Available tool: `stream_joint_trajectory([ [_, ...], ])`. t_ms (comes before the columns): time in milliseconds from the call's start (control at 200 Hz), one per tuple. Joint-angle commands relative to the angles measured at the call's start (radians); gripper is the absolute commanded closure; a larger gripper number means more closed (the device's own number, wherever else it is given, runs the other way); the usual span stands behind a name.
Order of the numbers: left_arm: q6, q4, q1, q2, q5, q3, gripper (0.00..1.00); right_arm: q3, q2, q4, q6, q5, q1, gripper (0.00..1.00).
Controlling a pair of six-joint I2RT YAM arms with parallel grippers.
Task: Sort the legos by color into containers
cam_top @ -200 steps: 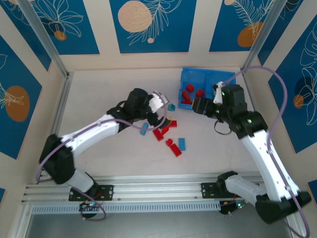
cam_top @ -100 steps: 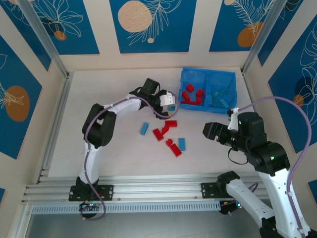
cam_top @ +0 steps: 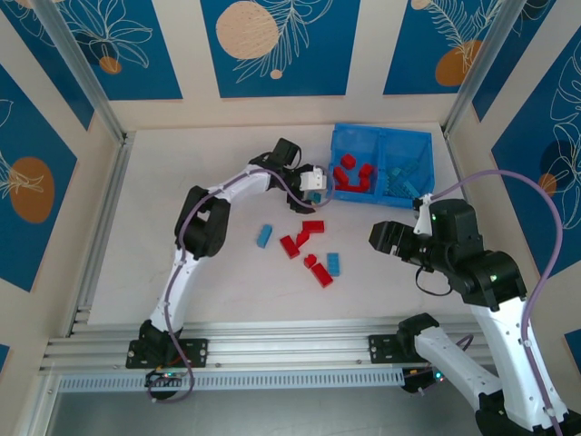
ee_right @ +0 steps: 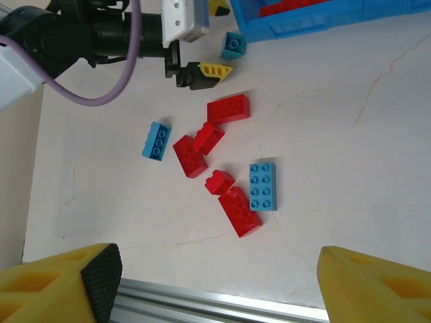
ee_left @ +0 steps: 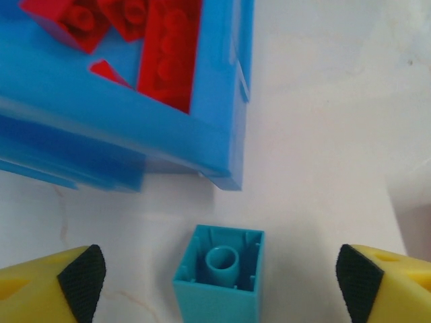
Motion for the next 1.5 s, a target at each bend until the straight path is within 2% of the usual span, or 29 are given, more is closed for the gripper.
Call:
stream_joint_trajectory([
  [0, 0.018, -0.057, 0.010, 0.039, 0.025, 0.053, 0.15, 0.039, -0.003, -0.039, 0.025, -0.010, 0.008, 0.22],
  [40, 0.024, -0.067, 0.009, 0.049, 0.024, 0.059, 0.17, 0.046, -0.005, -0.049, 0.028, -0.005, 0.008, 0.21],
  [100, 0.047, -0.094, 0.008, 0.058, 0.016, 0.072, 0.25, 0.049, -0.010, -0.062, 0.032, 0.005, 0.008, 0.21],
  [190, 0.064, -0.127, 0.008, 0.068, 0.015, 0.095, 0.43, 0.049, -0.013, -0.067, 0.040, 0.007, 0.008, 0.21],
  [280, 0.093, -0.178, 0.008, 0.083, -0.001, 0.122, 0.48, 0.048, -0.012, -0.067, 0.051, 0.004, 0.008, 0.22],
  [385, 0.099, -0.198, 0.009, 0.082, 0.001, 0.125, 0.65, 0.042, -0.014, -0.070, 0.055, 0.008, 0.009, 0.21],
  [495, 0.081, -0.188, 0.007, 0.057, 0.018, 0.103, 0.65, 0.038, -0.014, -0.073, 0.059, 0.011, 0.008, 0.22],
  [590, 0.022, -0.101, 0.004, -0.029, 0.054, 0.007, 0.65, 0.038, -0.016, -0.069, 0.062, 0.013, 0.009, 0.22],
  [805, -0.195, 0.279, -0.045, -0.380, 0.124, -0.336, 0.65, 0.047, -0.018, -0.052, 0.068, 0.039, 0.010, 0.22],
  [960, -0.327, 0.496, -0.135, -0.501, 0.066, -0.435, 0.65, 0.046, -0.055, -0.043, 0.101, 0.114, 0.010, 0.21],
  [1060, -0.363, 0.534, -0.192, -0.455, -0.002, -0.364, 0.65, 0.046, -0.092, -0.041, 0.123, 0.158, 0.010, 0.21],
  [1215, -0.435, 0.583, -0.241, -0.285, -0.061, -0.160, 0.65, 0.049, -0.154, -0.060, 0.146, 0.201, 0.010, 0.20],
  [1370, -0.527, 0.597, -0.277, -0.063, -0.111, 0.141, 0.64, 0.041, -0.191, -0.091, 0.166, 0.203, 0.010, 0.21],
  [1495, -0.567, 0.535, -0.315, 0.143, -0.178, 0.450, 0.66, 0.031, -0.212, -0.105, 0.178, 0.192, 0.010, 0.21],
])
